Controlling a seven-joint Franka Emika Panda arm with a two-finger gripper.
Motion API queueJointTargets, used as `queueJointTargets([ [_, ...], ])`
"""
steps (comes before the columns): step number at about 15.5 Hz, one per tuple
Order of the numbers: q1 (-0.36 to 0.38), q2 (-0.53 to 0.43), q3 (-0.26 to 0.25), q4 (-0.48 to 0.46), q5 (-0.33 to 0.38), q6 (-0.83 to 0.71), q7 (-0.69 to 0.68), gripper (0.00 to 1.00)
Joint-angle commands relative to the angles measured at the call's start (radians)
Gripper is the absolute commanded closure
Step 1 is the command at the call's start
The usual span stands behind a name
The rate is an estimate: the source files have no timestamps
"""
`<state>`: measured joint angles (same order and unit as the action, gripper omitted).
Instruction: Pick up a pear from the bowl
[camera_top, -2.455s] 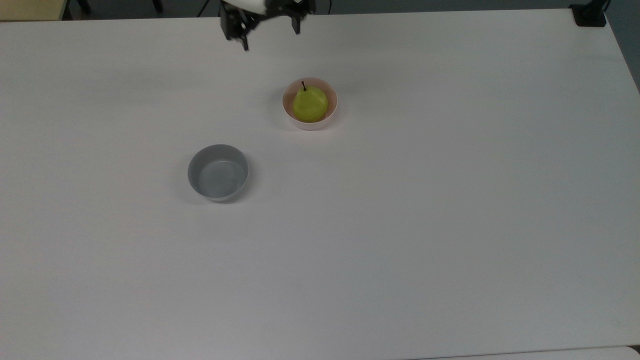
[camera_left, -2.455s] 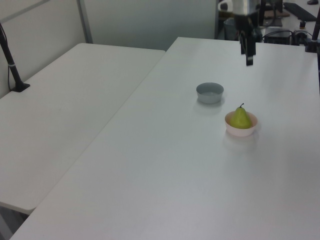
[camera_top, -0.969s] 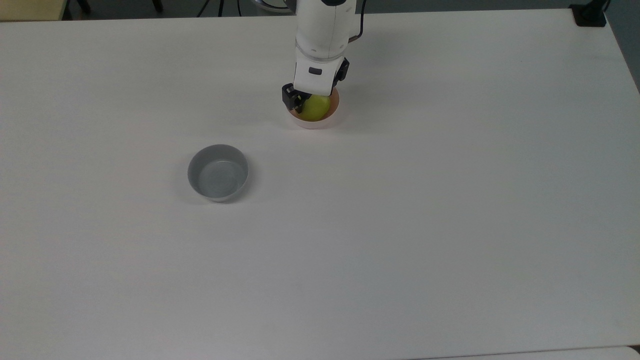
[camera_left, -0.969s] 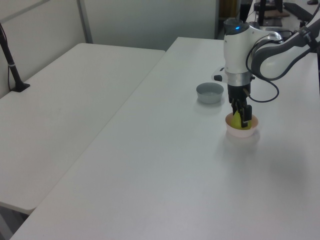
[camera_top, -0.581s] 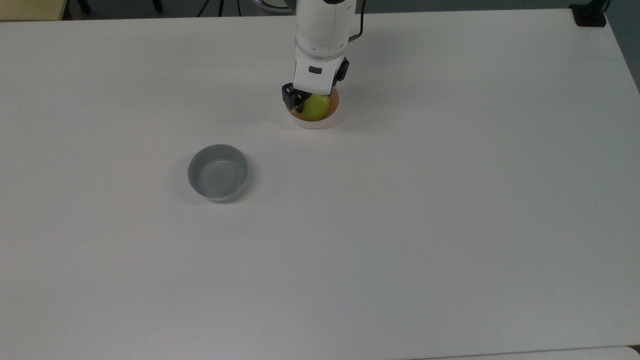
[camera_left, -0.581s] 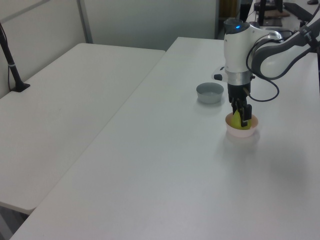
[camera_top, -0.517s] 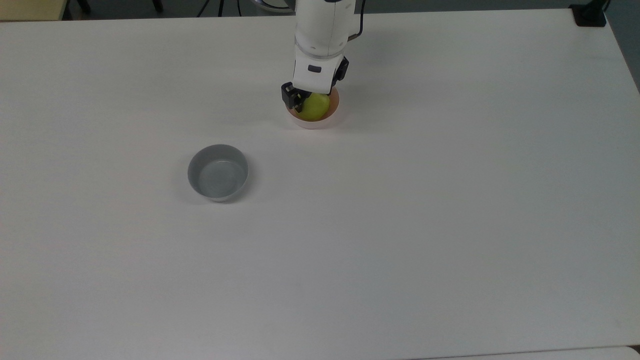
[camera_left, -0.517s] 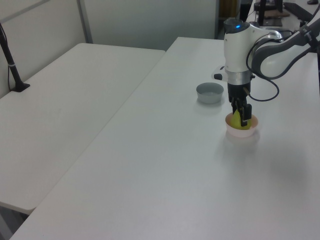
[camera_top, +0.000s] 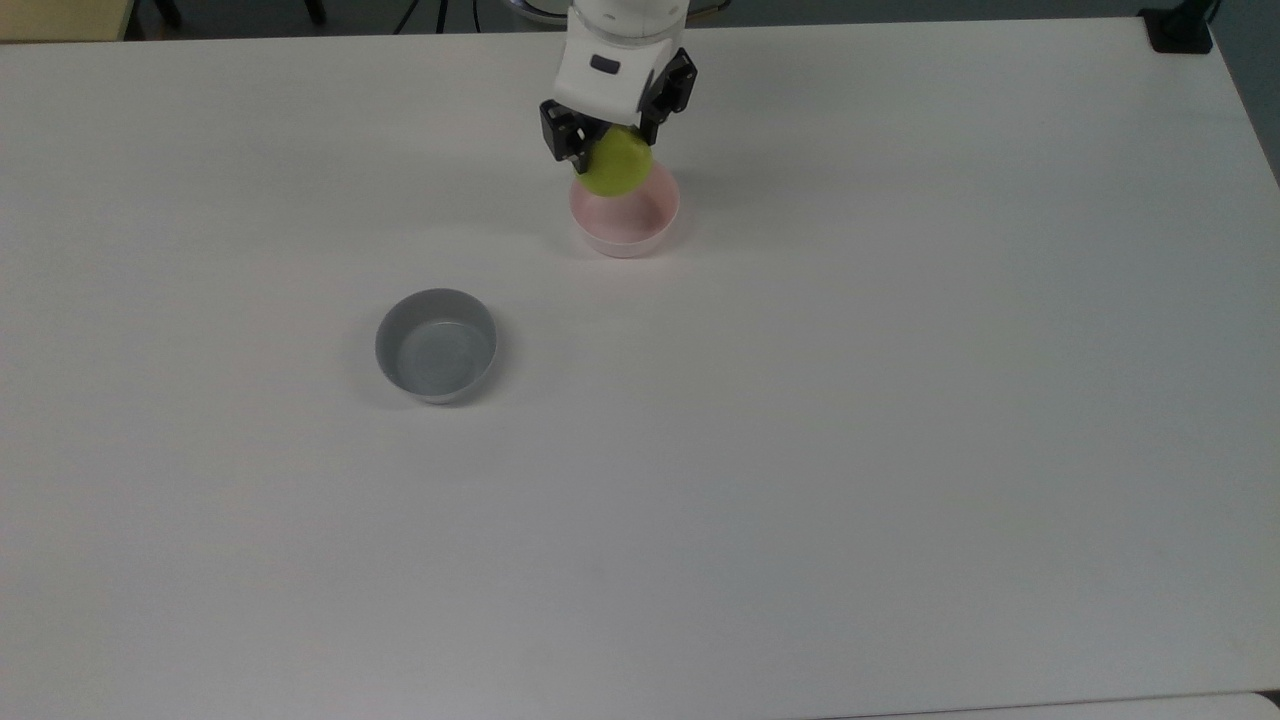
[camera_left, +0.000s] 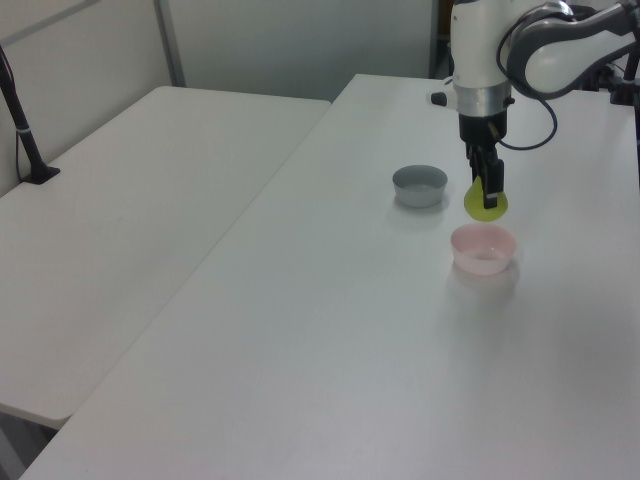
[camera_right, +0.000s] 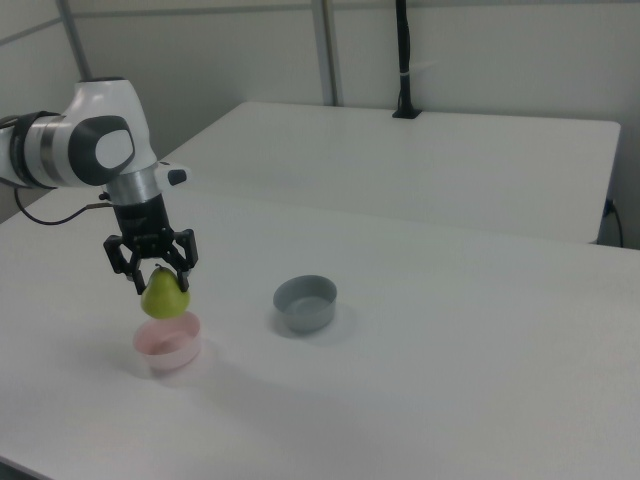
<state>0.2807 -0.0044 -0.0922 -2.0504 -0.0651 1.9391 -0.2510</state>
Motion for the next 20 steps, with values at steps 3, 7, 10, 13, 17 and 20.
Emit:
queueJointTargets([
  [3,-0.115,0.0,-0.027,0.003,-0.015,-0.022,0.185,0.52],
  [7,-0.276,0.075,-0.032,-0.014,-0.048,0.091,0.139,0.52],
  [10,-0.324,0.133,-0.032,-0.022,-0.05,0.158,0.112,0.52],
  [13,-0.337,0.168,-0.032,-0.024,-0.053,0.195,0.107,0.49],
  [17,-0.339,0.176,-0.032,-0.024,-0.065,0.193,0.108,0.05],
  [20,-0.344,0.137,-0.032,-0.016,-0.065,0.181,0.111,0.0],
])
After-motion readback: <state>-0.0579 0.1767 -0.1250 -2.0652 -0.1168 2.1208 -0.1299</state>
